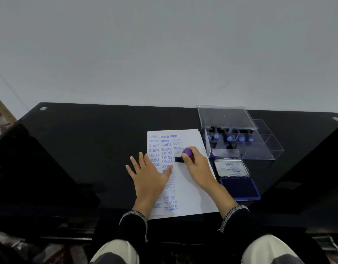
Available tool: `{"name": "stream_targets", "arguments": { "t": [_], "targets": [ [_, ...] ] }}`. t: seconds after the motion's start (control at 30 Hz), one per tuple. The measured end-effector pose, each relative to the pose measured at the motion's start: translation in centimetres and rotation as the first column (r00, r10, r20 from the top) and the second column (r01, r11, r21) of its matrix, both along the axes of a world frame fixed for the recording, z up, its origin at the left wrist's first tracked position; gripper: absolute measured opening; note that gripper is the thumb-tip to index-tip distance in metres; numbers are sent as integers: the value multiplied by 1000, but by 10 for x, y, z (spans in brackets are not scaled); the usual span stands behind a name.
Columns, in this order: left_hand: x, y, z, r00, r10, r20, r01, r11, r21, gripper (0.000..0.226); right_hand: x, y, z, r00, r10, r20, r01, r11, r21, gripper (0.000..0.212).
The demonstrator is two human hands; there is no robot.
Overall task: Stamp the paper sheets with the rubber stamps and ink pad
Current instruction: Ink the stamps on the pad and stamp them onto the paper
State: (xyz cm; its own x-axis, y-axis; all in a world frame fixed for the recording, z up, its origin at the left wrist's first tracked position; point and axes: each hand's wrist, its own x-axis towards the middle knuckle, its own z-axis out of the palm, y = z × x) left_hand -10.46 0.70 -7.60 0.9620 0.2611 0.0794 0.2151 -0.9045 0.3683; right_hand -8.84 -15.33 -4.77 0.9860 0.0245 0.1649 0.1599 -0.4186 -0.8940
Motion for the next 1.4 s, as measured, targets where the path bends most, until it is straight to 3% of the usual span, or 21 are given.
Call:
{"name": "stream_targets", "arguments": {
  "t": [0.13, 0.27, 0.37, 0.6, 0.73, 0.83, 0.93, 1.0, 1.17, 1.4],
  "targets": [
    [0, -2, 2, 998, -44, 33, 45, 999, -23, 94, -13, -8, 11, 995, -60, 76, 54, 996, 72, 14],
    [-4, -4, 7, 982, -120, 148, 110, 991, 80, 74, -29, -34, 30, 987, -115, 108, 104, 989, 103, 8],
    [-3, -9, 7, 966, -152, 211, 120, 980, 157, 73, -47, -67, 39, 978, -166, 126, 159, 985, 67, 6],
    [0, -34, 29, 994, -90, 64, 74, 971, 228, 85, -84, -126, 35, 959, -283, -2, 283, 959, 27, 9],
    [-1, -48, 26, 978, -157, 138, 116, 956, 269, 73, -94, -137, 31, 951, -309, -12, 309, 951, 11, 9],
    [-11, -66, 18, 890, -364, 275, 355, 931, 83, 47, -98, -140, 33, 954, -300, -14, 300, 954, 0, 8],
    [-28, -89, 19, 739, -610, 286, 665, 728, -165, 29, -101, -144, 34, 958, -284, -27, 283, 958, -35, 8],
    [-36, -102, 18, 694, -680, 237, 720, 652, -238, 35, -102, -148, 34, 963, -265, -41, 262, 962, -82, 7],
    [-44, -114, 13, 664, -734, 143, 747, 639, -185, 70, -104, -154, 29, 969, -238, -72, 222, 958, -180, 8],
    [-43, -113, 6, 665, -735, 135, 747, 655, -114, 73, -101, -151, 25, 975, -210, -66, 186, 948, -260, 7]
  ]
}}
